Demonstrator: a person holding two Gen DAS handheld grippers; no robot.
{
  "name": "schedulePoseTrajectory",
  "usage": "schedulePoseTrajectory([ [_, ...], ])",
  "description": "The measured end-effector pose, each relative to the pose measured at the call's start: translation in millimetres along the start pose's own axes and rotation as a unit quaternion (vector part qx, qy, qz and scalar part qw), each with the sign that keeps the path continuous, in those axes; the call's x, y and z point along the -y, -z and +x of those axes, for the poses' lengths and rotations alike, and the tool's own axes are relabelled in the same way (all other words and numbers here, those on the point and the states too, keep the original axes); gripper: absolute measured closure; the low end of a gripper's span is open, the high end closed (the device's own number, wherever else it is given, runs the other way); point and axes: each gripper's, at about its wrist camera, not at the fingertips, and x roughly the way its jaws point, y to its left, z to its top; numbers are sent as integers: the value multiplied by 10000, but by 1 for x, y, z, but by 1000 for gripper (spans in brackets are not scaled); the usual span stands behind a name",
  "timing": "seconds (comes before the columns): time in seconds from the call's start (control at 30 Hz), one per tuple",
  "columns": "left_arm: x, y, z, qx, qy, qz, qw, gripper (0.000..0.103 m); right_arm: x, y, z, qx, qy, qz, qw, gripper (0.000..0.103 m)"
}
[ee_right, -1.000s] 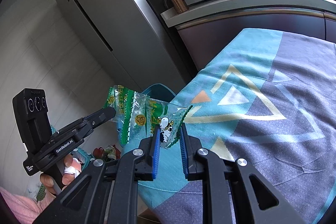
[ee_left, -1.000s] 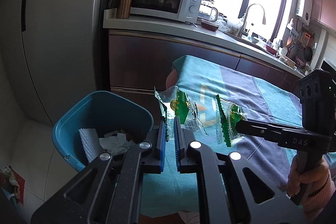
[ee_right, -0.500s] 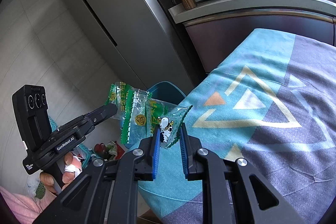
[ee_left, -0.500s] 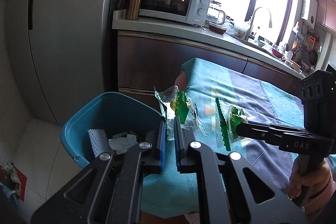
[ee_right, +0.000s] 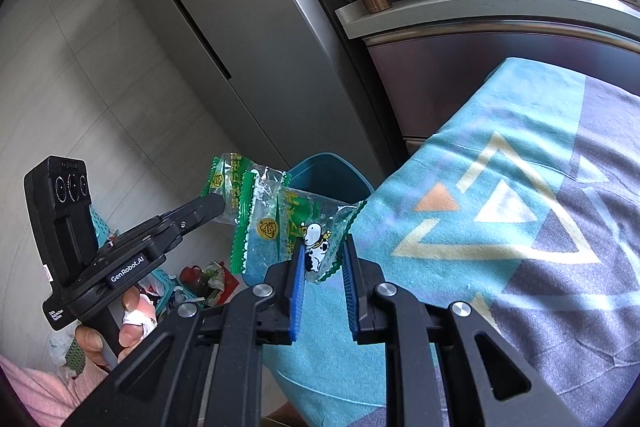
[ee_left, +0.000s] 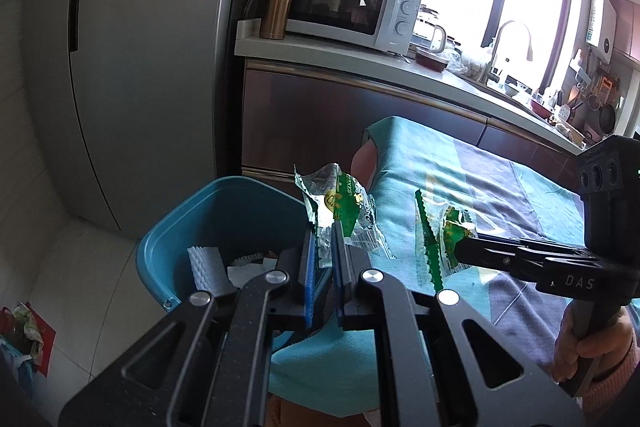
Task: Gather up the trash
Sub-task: 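Carry the green wrapper with both tools over the teal bin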
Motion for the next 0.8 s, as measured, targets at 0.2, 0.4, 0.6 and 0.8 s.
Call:
schedulePoseTrajectory([
  [0.2,-9,0,1,-5,-69,-63,10000,95,-5,-5,7,-59,-37,-72,9999,87],
  [0.4,-14,1,1,-19,-131,-97,9999,95,-9,-7,14,-121,-83,-122,9998,87],
  [0.6,-19,1,2,-28,-190,-129,9997,95,-14,-9,20,-176,-116,-178,9996,87],
  [0.8,-25,1,4,-43,-268,-171,9995,95,-17,-14,25,-229,-140,-223,9994,86],
])
